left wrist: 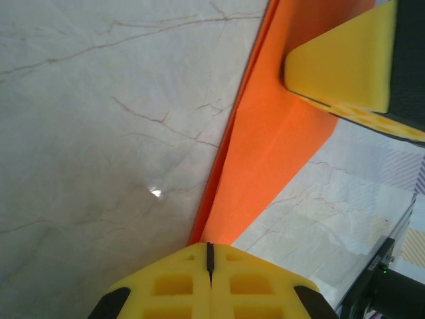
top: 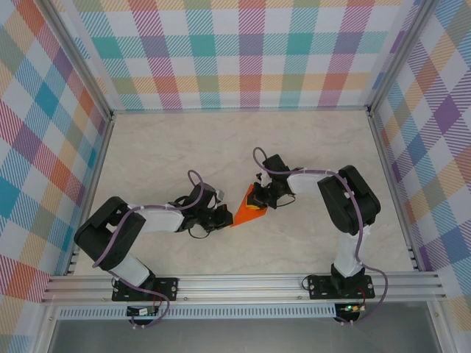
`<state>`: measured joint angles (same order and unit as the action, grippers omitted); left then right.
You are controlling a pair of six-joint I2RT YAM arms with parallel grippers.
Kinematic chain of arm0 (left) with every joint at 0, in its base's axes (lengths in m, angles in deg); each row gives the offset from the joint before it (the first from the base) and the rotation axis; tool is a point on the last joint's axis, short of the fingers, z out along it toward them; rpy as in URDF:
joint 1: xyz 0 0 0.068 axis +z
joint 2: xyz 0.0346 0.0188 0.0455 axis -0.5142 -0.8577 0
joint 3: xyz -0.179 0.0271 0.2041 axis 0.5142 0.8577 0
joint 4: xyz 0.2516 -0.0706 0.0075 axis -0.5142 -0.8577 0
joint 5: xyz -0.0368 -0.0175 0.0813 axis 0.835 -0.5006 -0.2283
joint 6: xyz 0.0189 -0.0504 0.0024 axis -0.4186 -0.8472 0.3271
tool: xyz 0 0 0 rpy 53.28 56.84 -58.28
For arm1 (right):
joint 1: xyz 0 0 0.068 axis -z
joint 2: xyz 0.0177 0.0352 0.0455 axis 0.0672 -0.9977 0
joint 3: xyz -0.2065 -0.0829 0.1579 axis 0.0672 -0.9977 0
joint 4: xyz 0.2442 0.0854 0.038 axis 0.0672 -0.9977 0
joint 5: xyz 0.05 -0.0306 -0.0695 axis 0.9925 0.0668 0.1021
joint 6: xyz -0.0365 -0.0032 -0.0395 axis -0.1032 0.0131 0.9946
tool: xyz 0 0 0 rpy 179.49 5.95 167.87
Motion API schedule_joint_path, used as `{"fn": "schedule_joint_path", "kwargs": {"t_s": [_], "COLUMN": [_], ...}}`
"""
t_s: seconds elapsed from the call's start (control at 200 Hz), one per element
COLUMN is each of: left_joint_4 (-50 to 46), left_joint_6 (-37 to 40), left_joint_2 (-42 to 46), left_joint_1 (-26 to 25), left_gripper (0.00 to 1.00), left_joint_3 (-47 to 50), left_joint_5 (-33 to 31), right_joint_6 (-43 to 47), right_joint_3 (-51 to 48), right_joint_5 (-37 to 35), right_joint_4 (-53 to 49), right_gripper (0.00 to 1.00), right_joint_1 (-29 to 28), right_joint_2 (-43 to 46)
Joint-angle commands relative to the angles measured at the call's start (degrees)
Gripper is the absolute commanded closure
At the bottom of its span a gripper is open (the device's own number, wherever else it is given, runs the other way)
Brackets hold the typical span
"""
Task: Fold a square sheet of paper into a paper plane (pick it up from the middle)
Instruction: Fourth fold the wing at the center of the table.
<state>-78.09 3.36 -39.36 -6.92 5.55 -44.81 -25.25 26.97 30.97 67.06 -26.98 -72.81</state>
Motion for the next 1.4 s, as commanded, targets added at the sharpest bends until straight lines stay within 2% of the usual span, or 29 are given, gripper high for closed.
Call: {"fn": "schedule_joint_path", "kwargs": {"t_s": [0.0, 0.385, 0.735, 0.92, 1.09, 1.395], "left_joint_4": [0.9, -0.3, -5.1, -8.6, -9.2, -10.1], "left_joint_6": [-0.7, -0.3, 2.1, 3.5, 3.5, 3.6], "left_joint_2": [2.1, -2.9, -2.5, -2.5, -4.2, -4.0], "left_joint_1": [-0.4, -0.5, -0.5, -0.8, -0.8, -0.9], "left_gripper": [1.0, 1.0, 1.0, 1.0, 1.0, 1.0], "left_joint_3": [-1.5, -2.0, -3.2, -4.4, -4.2, -4.6], "left_joint_5": [-1.3, -1.6, -1.8, -3.2, -3.2, -3.5], "right_joint_6": [0.8, 0.8, 1.1, 2.8, 1.6, 1.7], "right_joint_3": [-2.7, -2.4, -1.4, -1.9, -6.4, -7.9], "right_joint_5": [-10.8, -10.5, -10.1, -5.7, 6.5, 8.1], "right_joint_4": [-5.8, -5.7, -6.2, -0.8, 14.4, 16.0], "right_gripper": [1.0, 1.0, 1.0, 1.0, 1.0, 1.0], "right_joint_1": [-0.2, -0.3, -0.3, -1.1, -2.5, -4.9], "right_joint_2": [-4.0, -4.1, -2.6, 2.9, 5.1, 3.3]}}
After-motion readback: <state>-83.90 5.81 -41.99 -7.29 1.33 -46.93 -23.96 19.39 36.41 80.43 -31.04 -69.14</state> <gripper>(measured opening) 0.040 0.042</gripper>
